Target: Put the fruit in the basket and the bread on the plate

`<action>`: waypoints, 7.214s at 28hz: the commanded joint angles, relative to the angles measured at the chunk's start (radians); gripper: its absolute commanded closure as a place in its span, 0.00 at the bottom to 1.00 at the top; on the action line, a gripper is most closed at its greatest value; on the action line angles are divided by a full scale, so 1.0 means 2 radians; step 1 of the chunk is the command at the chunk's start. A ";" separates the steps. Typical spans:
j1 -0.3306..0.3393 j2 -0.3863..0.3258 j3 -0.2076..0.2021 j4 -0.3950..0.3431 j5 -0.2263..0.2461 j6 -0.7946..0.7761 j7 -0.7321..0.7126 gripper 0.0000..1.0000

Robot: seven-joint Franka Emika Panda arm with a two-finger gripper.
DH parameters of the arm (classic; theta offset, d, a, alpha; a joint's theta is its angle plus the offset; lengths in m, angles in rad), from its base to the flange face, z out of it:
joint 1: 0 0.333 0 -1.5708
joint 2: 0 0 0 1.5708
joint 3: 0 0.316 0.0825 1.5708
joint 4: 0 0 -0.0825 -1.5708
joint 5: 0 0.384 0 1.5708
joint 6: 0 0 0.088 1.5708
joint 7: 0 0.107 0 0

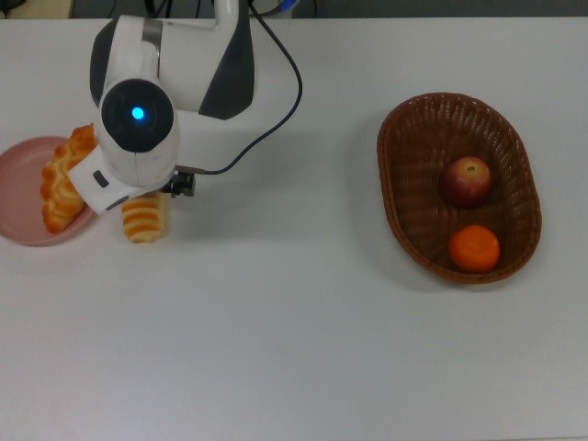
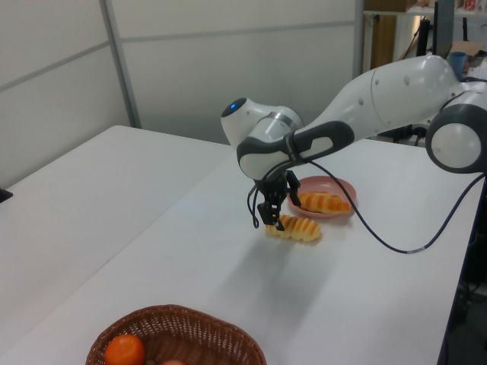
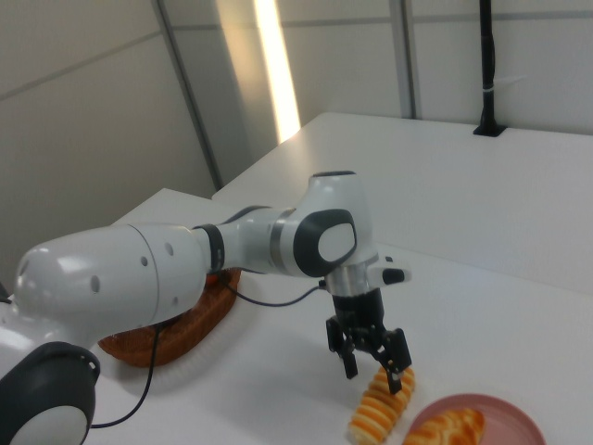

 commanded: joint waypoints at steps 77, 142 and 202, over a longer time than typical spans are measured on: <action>0.011 -0.151 -0.056 0.019 0.186 -0.075 -0.092 0.00; 0.004 -0.181 -0.032 0.019 0.169 -0.091 -0.091 0.00; -0.003 -0.177 -0.032 0.019 0.157 -0.087 -0.093 0.00</action>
